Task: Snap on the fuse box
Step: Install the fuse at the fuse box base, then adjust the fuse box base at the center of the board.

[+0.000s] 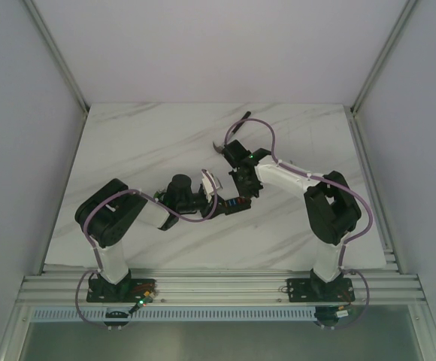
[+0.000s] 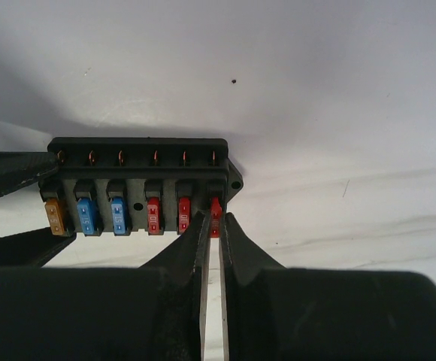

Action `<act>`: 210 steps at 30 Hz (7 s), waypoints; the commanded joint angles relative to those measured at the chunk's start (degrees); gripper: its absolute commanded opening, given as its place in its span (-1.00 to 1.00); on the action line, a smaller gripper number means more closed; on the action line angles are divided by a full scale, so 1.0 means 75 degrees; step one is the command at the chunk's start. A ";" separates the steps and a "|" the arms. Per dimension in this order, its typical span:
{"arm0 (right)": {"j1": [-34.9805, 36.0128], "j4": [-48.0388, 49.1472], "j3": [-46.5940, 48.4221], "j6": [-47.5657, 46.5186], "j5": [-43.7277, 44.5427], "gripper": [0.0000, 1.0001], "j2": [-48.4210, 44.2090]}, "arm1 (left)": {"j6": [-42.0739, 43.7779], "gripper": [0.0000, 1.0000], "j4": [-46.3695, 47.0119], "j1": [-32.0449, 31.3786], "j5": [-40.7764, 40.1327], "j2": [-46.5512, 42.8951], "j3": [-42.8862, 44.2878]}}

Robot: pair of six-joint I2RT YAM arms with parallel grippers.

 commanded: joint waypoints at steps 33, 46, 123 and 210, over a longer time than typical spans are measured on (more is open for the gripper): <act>-0.0009 0.0136 -0.0837 -0.0228 -0.0415 -1.00 0.1327 | 0.0115 -0.27 -0.0605 0.0088 0.0048 0.0287 0.0013; -0.0102 0.0666 -0.1305 -0.0262 -0.0395 -1.00 0.2353 | 0.0097 -0.28 -0.0602 0.0099 0.0071 0.0322 0.0028; -0.0229 0.0368 -0.0105 -0.0293 -0.0511 -0.48 -0.0481 | 0.0167 -0.26 -0.0867 0.0102 0.0126 0.0357 0.0145; -0.4273 0.4328 -0.1724 -0.1259 -0.1481 1.00 -0.0607 | -0.5384 0.47 -0.2261 -0.2075 -0.4586 -0.0443 0.1121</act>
